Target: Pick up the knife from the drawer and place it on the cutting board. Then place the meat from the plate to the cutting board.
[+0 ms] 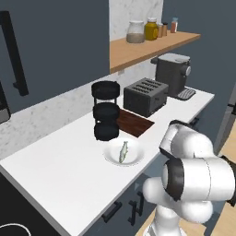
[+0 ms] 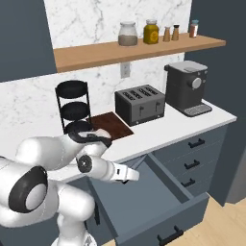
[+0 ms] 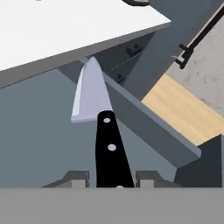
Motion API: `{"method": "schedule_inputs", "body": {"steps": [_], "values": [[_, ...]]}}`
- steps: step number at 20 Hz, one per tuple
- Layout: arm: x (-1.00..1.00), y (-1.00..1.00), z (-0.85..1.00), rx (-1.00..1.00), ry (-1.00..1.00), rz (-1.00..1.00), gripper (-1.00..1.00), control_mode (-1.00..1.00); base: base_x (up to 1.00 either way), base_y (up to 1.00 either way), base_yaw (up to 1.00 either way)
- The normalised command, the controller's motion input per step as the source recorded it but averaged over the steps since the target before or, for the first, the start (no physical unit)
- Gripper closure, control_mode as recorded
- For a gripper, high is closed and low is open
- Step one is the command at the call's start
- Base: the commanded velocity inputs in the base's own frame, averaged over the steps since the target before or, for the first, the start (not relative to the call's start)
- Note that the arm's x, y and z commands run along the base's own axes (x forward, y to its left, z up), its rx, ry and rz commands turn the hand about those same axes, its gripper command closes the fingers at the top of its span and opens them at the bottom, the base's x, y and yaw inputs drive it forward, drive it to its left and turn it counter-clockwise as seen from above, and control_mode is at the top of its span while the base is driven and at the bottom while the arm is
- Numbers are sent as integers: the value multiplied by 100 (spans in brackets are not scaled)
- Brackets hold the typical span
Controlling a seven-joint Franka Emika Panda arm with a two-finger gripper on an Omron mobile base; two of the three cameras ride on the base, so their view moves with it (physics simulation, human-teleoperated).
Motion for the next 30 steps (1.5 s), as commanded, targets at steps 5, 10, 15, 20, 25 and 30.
{"method": "schedule_inputs", "body": {"steps": [5, 10, 15, 20, 25, 30], "values": [[-100, -4, 100, 8, 0, 4, 100, -100, 0, 0, 0], [-100, -34, 100, 7, 0, 0, 100, -100, 0, 0, 0], [-95, -34, 100, 5, 0, 0, 100, -100, 0, 0, 0], [-7, -31, 100, 6, 13, 1, 100, -100, 0, 0, 0], [99, -39, 97, 15, 43, 15, 100, -100, 0, 0, 0], [100, -9, 66, 9, 49, 23, 100, -100, 0, 0, 0]]}}
